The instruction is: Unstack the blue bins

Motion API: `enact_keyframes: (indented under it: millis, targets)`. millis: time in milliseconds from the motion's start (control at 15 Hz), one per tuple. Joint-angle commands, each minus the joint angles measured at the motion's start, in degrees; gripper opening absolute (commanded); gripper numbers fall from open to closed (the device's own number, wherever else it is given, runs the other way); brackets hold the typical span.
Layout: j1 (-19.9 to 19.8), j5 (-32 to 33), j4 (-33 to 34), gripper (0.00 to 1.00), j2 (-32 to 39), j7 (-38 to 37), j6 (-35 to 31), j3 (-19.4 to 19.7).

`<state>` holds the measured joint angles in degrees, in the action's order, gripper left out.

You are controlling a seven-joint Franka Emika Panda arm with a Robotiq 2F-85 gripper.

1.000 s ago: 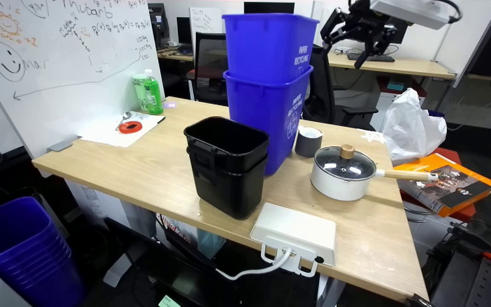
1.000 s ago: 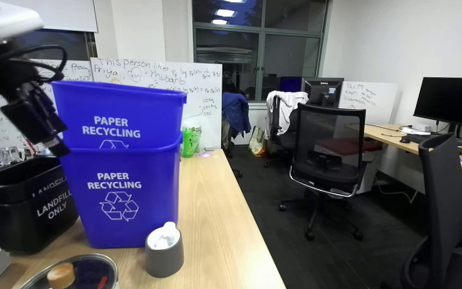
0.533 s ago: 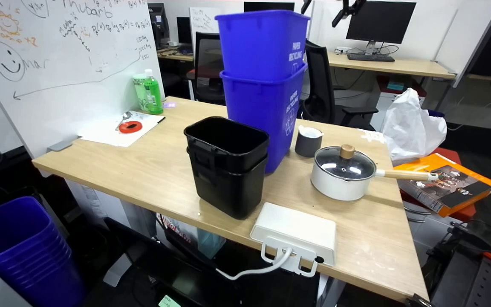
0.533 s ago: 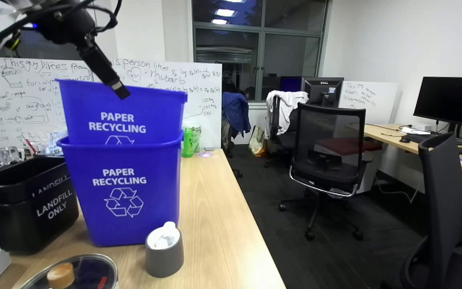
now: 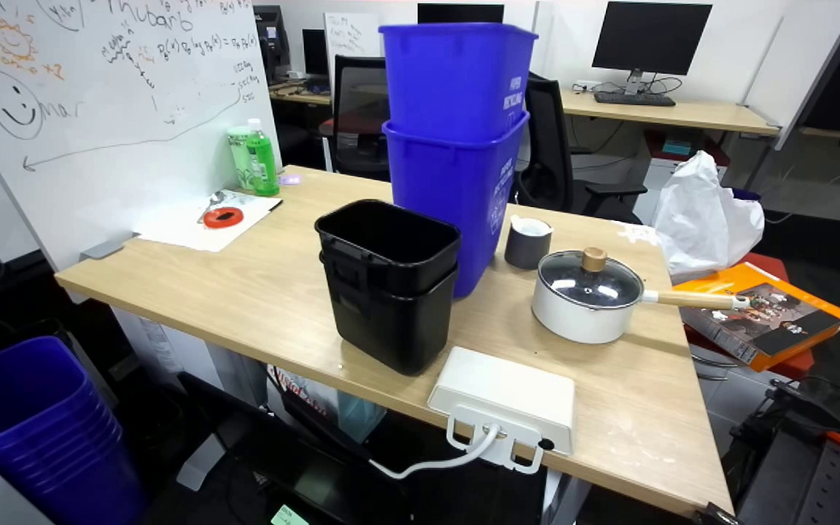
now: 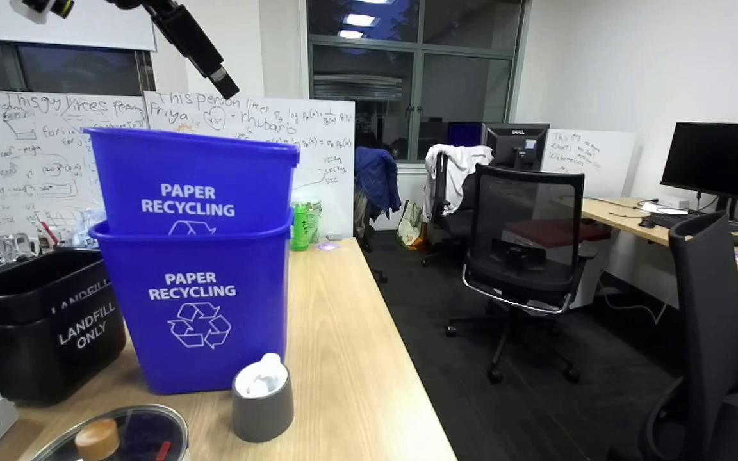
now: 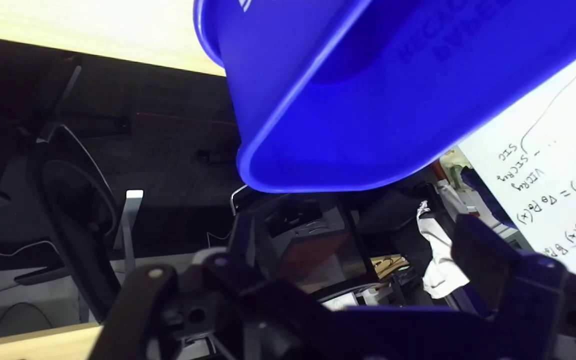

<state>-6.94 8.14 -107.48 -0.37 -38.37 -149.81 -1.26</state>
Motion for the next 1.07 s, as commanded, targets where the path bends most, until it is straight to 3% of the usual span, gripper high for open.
enact_keyframes:
  millis: [0,533,667,733,800,1000]
  targets:
    - [2.0,0.8,-2.1,1.00,0.6,-2.3,2.4,1.4]
    - [4.4,1.8,-7.1,1.00,2.7,-10.1,2.3,2.0]
    - [4.5,6.3,-8.9,1.00,2.2,-12.4,1.0,2.6]
    - [4.5,7.3,-9.1,0.75,2.2,-13.4,1.3,2.7]
    - [4.5,8.0,-9.4,0.74,2.2,-14.4,1.1,2.8]
    - [4.5,11.0,-10.2,0.53,2.2,-16.3,-1.7,3.3]
